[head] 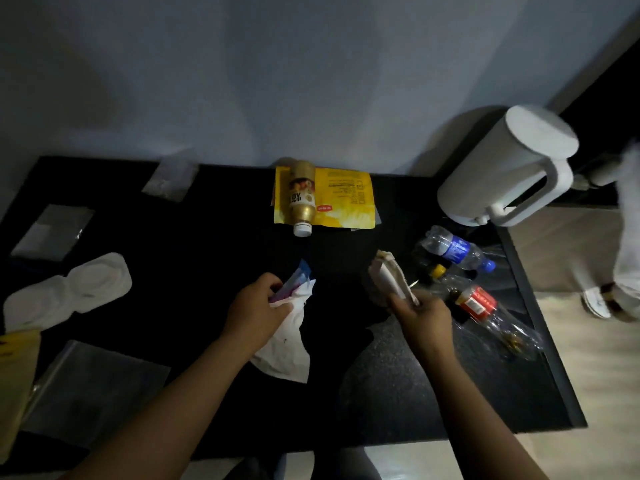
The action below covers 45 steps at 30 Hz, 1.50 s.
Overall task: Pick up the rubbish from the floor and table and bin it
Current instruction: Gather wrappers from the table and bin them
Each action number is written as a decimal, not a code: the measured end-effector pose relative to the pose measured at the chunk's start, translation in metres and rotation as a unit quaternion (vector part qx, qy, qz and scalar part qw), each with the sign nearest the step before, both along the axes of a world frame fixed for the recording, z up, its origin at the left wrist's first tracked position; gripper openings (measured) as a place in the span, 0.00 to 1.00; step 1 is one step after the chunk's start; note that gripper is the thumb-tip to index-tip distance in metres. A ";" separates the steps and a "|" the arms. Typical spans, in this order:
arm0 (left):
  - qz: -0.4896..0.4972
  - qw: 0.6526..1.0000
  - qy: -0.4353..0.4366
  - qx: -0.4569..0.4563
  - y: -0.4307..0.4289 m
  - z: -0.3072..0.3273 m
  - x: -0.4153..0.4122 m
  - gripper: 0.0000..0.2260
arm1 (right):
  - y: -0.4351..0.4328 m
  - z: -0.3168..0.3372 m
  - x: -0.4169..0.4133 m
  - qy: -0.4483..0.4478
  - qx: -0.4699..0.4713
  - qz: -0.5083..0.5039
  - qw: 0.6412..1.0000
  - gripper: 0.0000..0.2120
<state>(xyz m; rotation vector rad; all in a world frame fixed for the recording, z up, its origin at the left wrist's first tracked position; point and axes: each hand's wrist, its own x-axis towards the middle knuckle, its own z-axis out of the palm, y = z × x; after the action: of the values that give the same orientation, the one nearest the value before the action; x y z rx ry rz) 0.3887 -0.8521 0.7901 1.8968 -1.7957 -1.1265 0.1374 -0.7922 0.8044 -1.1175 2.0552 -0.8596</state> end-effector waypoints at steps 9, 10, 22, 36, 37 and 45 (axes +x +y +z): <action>-0.052 0.993 0.064 -0.080 0.007 0.048 -0.037 0.13 | 0.071 0.074 0.005 -0.052 -0.109 -0.133 0.984 0.03; -0.070 0.991 0.073 -0.083 0.009 0.055 -0.048 0.13 | 0.080 0.082 -0.002 -0.047 -0.121 -0.159 0.979 0.04; -0.261 0.940 0.205 -0.083 0.117 0.122 -0.261 0.10 | 0.256 0.140 -0.140 -0.034 -0.197 -0.376 0.905 0.13; -0.421 0.859 0.279 -0.086 0.292 0.174 -0.509 0.13 | 0.457 0.198 -0.325 0.047 -0.291 -0.472 0.831 0.26; -0.429 0.854 0.283 -0.081 0.297 0.175 -0.523 0.13 | 0.462 0.199 -0.336 0.054 -0.293 -0.478 0.827 0.27; -0.453 0.831 0.316 -0.064 0.305 0.172 -0.648 0.12 | 0.472 0.201 -0.434 0.073 -0.303 -0.512 0.801 0.30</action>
<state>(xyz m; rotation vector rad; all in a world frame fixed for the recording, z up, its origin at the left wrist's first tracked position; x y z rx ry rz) -0.2590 -0.5475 0.9619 0.3730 -2.2424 -1.5814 -0.2964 -0.3201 1.0049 -0.2028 2.5740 -2.1145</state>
